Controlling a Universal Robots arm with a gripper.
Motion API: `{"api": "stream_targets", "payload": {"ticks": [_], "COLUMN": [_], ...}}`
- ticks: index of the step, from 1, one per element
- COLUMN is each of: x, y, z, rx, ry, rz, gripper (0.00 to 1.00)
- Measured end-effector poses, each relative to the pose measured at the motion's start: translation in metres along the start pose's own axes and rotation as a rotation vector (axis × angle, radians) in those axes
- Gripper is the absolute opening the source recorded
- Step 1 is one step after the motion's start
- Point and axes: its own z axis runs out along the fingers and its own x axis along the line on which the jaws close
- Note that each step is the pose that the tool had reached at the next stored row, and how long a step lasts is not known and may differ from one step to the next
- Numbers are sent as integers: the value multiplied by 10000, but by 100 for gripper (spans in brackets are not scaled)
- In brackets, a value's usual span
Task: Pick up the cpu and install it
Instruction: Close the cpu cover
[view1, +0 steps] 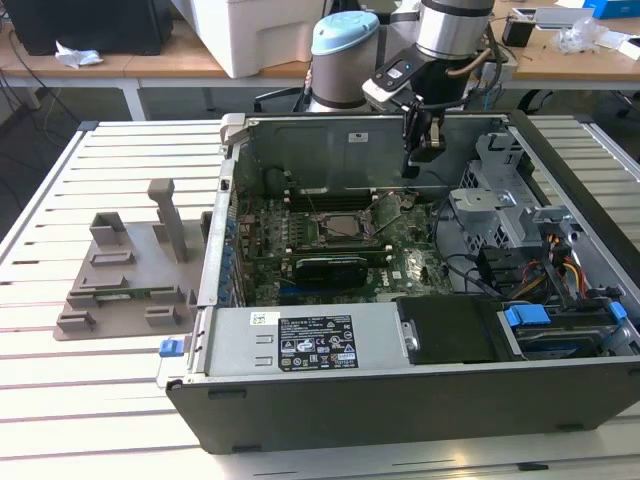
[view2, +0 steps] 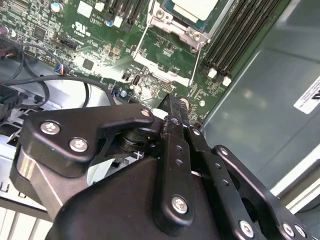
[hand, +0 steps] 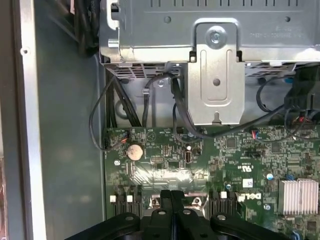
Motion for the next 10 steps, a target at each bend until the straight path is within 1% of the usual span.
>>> {"api": "stream_targets", "payload": {"ticks": [3, 5, 7, 10], "x": [9, 10, 11, 11], "y": [44, 52, 65, 79], "z": [105, 131, 174, 209], "rx": [33, 42, 49, 52], "ry": [1, 0, 0, 0], "rz": [0, 0, 0, 0], "gripper": [11, 11, 11, 11]}}
